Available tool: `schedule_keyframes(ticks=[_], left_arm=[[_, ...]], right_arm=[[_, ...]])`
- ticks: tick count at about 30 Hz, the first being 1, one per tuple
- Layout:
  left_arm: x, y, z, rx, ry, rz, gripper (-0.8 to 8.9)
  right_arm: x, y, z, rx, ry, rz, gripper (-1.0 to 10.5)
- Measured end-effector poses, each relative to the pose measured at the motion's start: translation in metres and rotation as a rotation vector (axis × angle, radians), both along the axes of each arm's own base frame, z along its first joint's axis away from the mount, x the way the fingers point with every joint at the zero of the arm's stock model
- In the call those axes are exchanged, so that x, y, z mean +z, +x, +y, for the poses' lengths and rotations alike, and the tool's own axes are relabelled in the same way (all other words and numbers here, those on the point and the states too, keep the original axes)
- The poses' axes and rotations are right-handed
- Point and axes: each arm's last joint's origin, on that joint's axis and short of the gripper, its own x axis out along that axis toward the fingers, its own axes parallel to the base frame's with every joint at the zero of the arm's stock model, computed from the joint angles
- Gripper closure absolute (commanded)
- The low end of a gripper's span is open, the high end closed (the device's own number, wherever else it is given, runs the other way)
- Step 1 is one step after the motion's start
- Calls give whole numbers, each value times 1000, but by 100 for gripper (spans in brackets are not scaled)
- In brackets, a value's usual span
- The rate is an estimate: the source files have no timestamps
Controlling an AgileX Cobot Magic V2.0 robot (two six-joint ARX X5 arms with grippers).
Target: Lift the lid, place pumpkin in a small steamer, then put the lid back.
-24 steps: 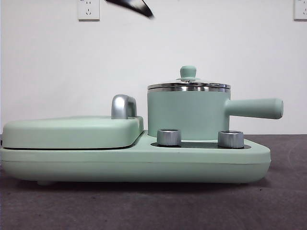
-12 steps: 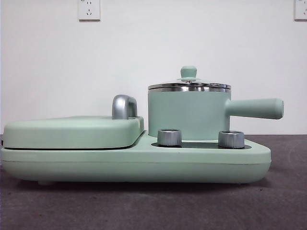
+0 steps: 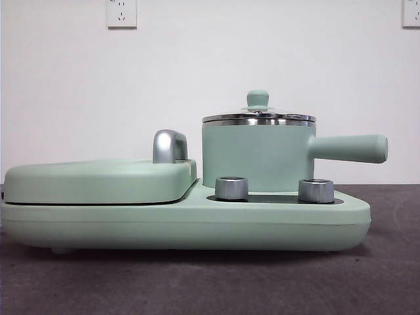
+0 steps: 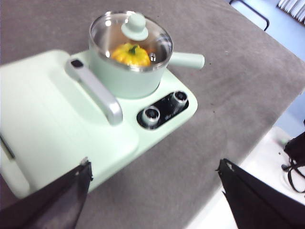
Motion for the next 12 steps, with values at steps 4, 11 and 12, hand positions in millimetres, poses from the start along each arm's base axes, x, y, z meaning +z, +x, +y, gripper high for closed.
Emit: schedule_keyframes(ticks=[4, 11, 12], left_arm=[[-34, -10, 6, 21, -10, 36, 685], [-53, -14, 8, 60, -35, 107, 806], [-53, -15, 9, 66, -42, 112, 806]], right_arm=[[1, 0, 0, 5, 4, -21, 586], [2, 0, 0, 11, -4, -33, 911], [2, 0, 0, 11, -4, -33, 911]])
